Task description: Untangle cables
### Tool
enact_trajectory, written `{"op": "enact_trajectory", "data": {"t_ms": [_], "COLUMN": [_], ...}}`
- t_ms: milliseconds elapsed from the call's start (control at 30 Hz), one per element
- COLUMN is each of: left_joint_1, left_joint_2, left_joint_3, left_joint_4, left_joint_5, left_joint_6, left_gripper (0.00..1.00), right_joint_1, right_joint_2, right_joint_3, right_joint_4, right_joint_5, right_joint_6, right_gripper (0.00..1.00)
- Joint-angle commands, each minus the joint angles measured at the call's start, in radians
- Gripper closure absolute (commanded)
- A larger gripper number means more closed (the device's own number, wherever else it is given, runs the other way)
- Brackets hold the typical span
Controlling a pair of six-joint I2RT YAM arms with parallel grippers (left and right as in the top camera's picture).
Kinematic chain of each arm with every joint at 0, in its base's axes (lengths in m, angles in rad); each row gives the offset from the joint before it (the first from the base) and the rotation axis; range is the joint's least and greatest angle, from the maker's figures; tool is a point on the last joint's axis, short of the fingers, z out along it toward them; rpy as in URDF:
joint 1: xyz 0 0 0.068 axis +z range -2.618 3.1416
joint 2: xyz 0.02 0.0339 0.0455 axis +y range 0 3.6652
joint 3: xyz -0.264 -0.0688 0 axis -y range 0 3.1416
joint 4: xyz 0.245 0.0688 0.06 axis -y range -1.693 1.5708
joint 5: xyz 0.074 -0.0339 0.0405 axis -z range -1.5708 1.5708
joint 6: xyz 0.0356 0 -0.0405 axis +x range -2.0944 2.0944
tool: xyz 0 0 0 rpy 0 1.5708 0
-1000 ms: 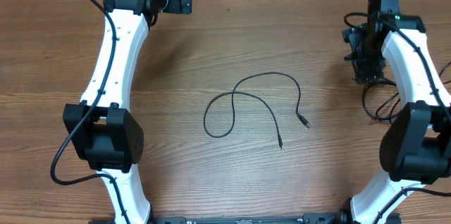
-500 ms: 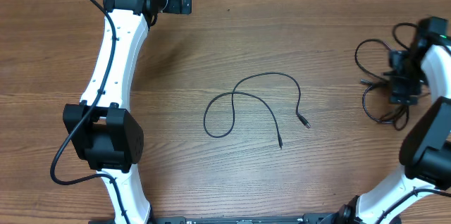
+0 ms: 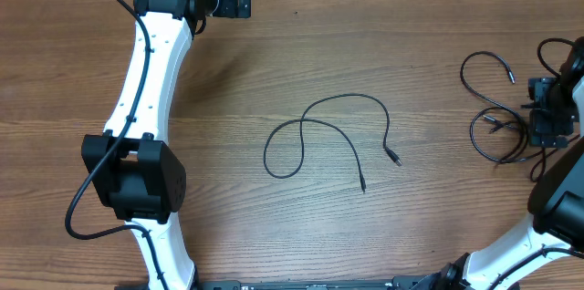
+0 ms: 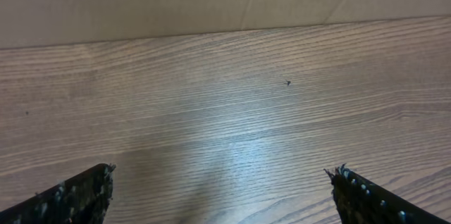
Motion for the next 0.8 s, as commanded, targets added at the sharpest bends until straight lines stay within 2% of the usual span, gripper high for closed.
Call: {"op": "enact_trajectory", "data": {"t_ms": [0,33,100,167,200,233,267,300,333,367,567,767], "left_joint_1": [-0.002,-0.002,-0.003,-0.003,-0.003,-0.003,-0.003,-0.003,-0.003,-0.003,-0.003,-0.003], "left_joint_2": [0.008,0.008,0.008,0.008,0.008,0.008,0.008,0.008,0.008,0.008,0.008,0.008], "left_joint_3": [0.023,0.023,0.023,0.023,0.023,0.023,0.023,0.023,0.023,0.023,0.023,0.023], "left_joint_4": [0.004,0.004,0.003,0.003,0.003,0.003,0.003,0.003,0.003,0.003,0.003,0.004], "left_joint_5": [0.019,0.020,0.027,0.027,0.027,0.028,0.033,0.045,0.053,0.053,0.053,0.053], "left_joint_6": [-0.042,-0.042,-0.042,-0.047,-0.050,-0.050,-0.050,-0.049,-0.049,-0.049,-0.049,-0.049], "left_gripper": [0.00,0.00,0.01,0.00,0.01,0.00,0.00,0.00,0.00,0.00,0.01,0.01], "right_joint_1": [0.011,0.011,0.011,0.011,0.011,0.011,0.011,0.011,0.011,0.011,0.011,0.011], "right_joint_2": [0.015,0.016,0.019,0.026,0.031,0.036,0.042,0.049,0.060,0.062,0.064,0.064], "right_joint_3": [-0.014,-0.014,-0.014,-0.014,-0.014,-0.014,-0.014,-0.014,-0.016,-0.018,-0.019,-0.018], "right_joint_4": [-0.002,-0.003,-0.008,-0.013,-0.018,-0.023,-0.029,-0.035,-0.045,-0.051,-0.066,-0.066], "right_joint_5": [0.011,0.011,0.011,0.011,0.011,0.011,0.011,0.011,0.011,0.011,0.033,0.071], "right_joint_6": [-0.012,-0.013,-0.013,-0.014,-0.016,-0.016,-0.016,-0.017,-0.016,-0.016,-0.082,-0.224], "right_gripper": [0.00,0.07,0.35,0.38,0.44,0.57,0.63,0.61,0.33,0.25,0.10,0.02]}}
